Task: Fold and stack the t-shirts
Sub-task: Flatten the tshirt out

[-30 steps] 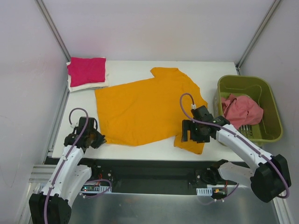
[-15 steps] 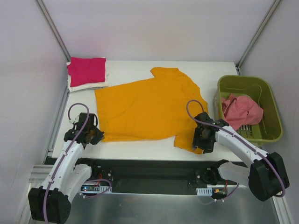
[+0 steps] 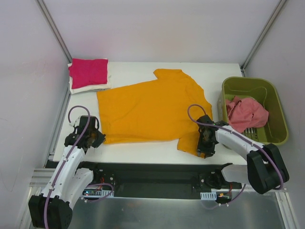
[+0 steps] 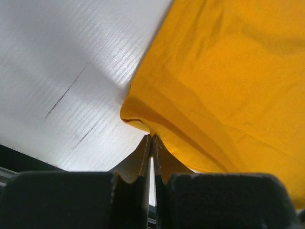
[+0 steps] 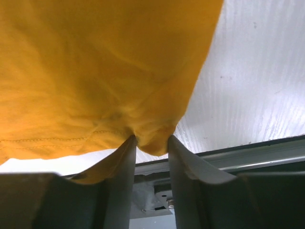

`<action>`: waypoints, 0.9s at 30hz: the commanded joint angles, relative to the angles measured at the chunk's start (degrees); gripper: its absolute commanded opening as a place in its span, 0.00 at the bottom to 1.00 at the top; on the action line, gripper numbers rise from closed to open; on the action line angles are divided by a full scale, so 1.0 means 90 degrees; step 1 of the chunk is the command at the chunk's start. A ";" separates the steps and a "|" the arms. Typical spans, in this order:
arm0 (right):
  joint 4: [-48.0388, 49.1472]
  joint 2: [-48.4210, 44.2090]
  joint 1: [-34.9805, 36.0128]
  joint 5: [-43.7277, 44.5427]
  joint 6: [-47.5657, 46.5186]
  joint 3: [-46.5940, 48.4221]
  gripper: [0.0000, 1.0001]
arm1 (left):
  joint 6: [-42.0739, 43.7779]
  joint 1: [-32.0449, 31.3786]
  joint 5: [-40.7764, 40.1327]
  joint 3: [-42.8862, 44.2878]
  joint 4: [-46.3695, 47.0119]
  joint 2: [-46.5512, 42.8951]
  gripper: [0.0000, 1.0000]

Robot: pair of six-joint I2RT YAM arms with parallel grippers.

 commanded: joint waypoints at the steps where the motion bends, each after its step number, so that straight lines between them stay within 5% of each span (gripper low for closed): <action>1: 0.0391 0.0443 -0.0023 -0.0031 -0.0034 0.0143 0.33 | 0.0053 -0.0032 -0.0141 0.0231 -0.0036 -0.0018 0.00; 5: 0.0860 0.0522 0.0016 -0.0089 -0.0307 0.0163 0.01 | 0.0150 -0.0032 -0.0121 0.0377 -0.0036 -0.0067 0.00; 13: 0.0637 -0.1605 0.0172 0.1324 -0.1126 0.1723 0.01 | 0.0628 -0.0032 -0.0111 0.1752 -0.0046 -0.0193 0.00; 19: 0.0481 -0.2661 0.0182 0.2818 -0.1848 0.3900 0.01 | 0.1057 -0.0032 -0.0365 0.4063 -0.0046 -0.0466 0.00; 27: 0.0744 -0.2965 0.0182 0.2284 -0.3031 0.7168 0.01 | 0.1537 -0.0032 -0.0288 0.6772 -0.0036 -0.0526 0.00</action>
